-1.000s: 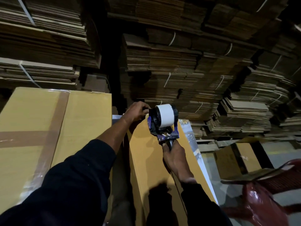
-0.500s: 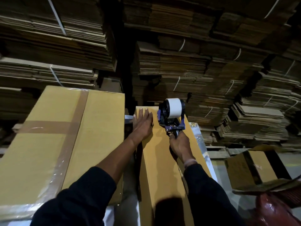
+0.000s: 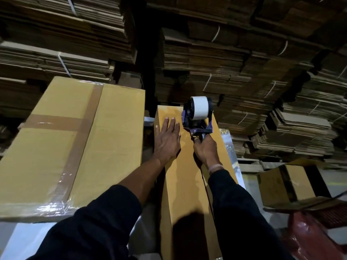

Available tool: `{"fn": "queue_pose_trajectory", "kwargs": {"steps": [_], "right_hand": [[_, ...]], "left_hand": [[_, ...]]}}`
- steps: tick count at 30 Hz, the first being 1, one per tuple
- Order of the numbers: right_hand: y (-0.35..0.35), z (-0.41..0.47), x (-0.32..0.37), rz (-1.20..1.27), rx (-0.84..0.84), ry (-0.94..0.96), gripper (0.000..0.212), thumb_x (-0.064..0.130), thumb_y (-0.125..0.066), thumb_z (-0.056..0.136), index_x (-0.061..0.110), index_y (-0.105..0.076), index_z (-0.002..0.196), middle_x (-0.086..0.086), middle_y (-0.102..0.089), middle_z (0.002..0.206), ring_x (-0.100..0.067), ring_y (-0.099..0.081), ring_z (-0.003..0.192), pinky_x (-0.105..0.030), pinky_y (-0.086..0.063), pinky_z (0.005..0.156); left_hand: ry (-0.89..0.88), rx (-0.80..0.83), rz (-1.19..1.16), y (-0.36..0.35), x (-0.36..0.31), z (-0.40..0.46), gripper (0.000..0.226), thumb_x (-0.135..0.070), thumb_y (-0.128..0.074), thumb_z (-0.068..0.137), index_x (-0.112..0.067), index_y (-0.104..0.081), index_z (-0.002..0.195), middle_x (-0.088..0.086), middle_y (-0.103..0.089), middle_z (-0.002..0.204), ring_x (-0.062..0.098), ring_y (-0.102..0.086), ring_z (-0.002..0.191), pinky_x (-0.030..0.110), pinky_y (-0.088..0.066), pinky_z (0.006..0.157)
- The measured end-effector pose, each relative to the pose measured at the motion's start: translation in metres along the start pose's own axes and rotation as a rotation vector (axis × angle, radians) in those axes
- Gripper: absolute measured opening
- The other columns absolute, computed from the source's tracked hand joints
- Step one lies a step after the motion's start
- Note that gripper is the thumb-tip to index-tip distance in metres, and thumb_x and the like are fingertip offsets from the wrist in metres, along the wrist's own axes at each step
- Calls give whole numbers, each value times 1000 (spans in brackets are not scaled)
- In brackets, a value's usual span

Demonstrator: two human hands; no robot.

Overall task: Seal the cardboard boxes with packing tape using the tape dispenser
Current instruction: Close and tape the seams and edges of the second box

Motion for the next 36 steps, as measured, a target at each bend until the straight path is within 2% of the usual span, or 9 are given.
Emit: {"fn": "queue_pose_trajectory", "kwargs": {"steps": [9,13,18,25,30,33,36], "right_hand": [[6,-32,-27,-30,15,33,24,22,-56,104,2,-59,118,-21,-68,114,-39,-65,105,-35,-46,77],[6,-36,-27,-18,17,16,23,21,-56,102,4,-59,118,-19,-67,114,-37,-64,105,-36,-48,80],[7,-36,-22,-13,31,-10,22,23,-57,101,7,-60,116,-17,-68,114,-35,-66,105,-46,-56,91],[13,-62,-44,-16,36,1,22,23,-57,102,7,-59,117,-15,-67,109,-32,-65,100,-43,-55,84],[19,-87,-61,-26,15,23,22,21,-55,102,3,-59,113,-16,-67,105,-28,-57,88,-32,-44,74],[21,-88,-61,-13,16,17,22,21,-55,102,3,-60,112,-17,-67,106,-33,-62,94,-31,-42,74],[21,-89,-62,11,25,12,21,21,-56,102,4,-60,113,-17,-68,106,-35,-65,101,-31,-43,75]], "left_hand": [[-7,-10,-18,8,-1,-4,59,-33,-39,110,-20,-23,164,3,-9,174,28,2,161,60,-10,127],[-22,-104,-140,13,0,-9,52,-29,-38,110,-17,-34,161,7,-19,172,30,-3,161,60,-10,127],[-1,-92,-133,9,3,-6,54,-31,-31,112,-10,-28,162,11,-16,173,30,-3,161,59,-11,127],[14,-80,-140,5,9,-3,59,-23,-41,110,-7,-22,164,12,-10,174,28,0,161,56,-9,129],[-19,-64,-80,7,2,-8,58,-31,-35,111,-8,-22,163,12,-10,173,32,1,161,60,-8,127],[-26,-11,18,2,-6,-19,60,-35,-34,111,-15,-17,165,5,-4,175,29,7,161,61,-5,127],[-17,56,32,-6,-16,-39,70,-32,-42,108,-17,-7,167,1,6,175,27,13,160,61,-6,127]]}}
Point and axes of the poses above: each hand's wrist, its own z-axis towards the middle knuckle, its own y-axis out of the back of the hand, x = y × z, the point moved 9 cm from there along z, towards the middle knuckle
